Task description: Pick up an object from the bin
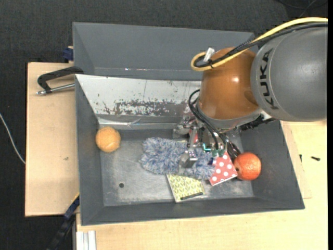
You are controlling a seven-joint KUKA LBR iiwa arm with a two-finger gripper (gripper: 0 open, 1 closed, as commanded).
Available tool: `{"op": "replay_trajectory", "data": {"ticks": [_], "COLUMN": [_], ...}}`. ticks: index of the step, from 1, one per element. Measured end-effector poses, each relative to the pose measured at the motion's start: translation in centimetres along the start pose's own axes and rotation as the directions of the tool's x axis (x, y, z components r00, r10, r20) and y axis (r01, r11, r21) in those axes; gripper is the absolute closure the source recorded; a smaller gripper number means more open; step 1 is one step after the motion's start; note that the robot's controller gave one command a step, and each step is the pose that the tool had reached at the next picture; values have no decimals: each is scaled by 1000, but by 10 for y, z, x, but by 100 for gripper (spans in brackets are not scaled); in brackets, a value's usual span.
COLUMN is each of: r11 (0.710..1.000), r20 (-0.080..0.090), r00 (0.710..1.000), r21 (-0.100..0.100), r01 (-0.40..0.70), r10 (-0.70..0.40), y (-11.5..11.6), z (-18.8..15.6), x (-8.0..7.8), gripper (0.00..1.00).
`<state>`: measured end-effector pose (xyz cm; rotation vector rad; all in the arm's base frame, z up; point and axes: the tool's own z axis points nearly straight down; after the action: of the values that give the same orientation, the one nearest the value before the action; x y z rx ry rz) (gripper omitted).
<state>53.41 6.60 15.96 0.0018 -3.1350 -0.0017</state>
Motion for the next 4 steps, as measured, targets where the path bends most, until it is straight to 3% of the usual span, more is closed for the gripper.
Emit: {"op": "replay_trajectory", "data": {"ticks": [1, 2, 3, 4], "r11": [1000, 1000, 990, 997], "r20": [7, 12, -4, 6], "r00": [1000, 1000, 990, 997], "r21": [0, -1, 1, -3], "r01": [-1, 12, -141, -78], "r10": [1, -12, 141, 78], "y": [0, -26, -28, -26], "z": [-4, 71, 83, 82], "x": [-1, -42, -44, -43], "gripper": [0, 0, 0, 0]}}
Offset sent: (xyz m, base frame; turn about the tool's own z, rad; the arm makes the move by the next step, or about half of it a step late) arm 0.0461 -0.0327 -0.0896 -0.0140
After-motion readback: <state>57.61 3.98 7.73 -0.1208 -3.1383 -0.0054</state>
